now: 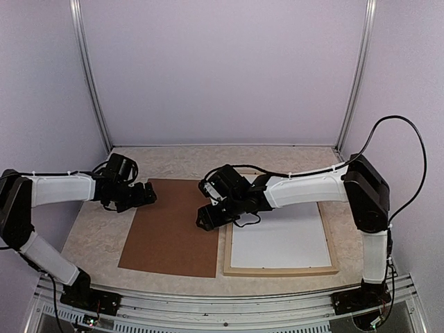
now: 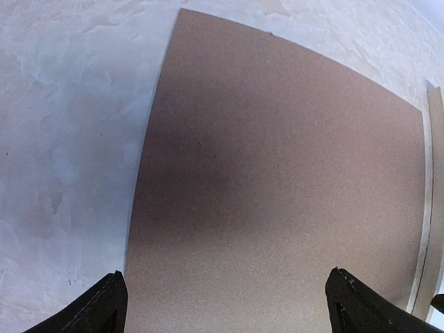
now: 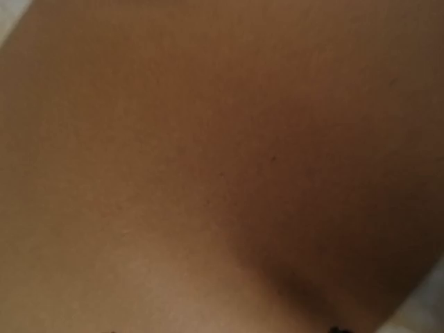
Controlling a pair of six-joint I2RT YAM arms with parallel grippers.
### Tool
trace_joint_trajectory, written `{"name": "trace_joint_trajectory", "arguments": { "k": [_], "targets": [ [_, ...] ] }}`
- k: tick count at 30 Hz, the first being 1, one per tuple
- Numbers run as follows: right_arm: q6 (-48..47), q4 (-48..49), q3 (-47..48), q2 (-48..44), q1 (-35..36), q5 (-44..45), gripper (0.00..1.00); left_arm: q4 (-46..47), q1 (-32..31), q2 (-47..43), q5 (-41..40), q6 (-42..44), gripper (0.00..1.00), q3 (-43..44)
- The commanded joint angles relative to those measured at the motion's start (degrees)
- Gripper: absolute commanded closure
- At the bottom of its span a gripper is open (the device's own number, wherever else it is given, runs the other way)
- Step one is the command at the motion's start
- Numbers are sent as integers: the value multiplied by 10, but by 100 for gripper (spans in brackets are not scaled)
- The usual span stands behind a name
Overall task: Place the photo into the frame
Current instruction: Move the frame body to the center of the board.
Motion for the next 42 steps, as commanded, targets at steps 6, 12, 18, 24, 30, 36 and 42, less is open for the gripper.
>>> {"name": "trace_joint_trajectory", "arguments": {
  "k": [6,12,18,24,30,36,42],
  "targets": [
    [26,-85,38,44,-5,42,35,30,10,-20,-27,-6,1,-24],
    [24,-143,62,67,-7,73,36,36,10,-24,-33,-1,1,-35],
    [23,-205,78,76,-13,114,35,40,11,-21,-35,2,1,-40],
    [25,-248,79,76,-30,150,35,51,10,-15,-31,-15,1,-61],
    [24,-176,77,81,-31,72,35,48,14,-17,-49,-23,1,-77],
    [65,-106,54,94,-31,28,35,59,16,-2,-7,-23,4,-89],
    [103,-54,26,96,-30,13,35,66,19,15,20,-19,7,-93]
  ]
}}
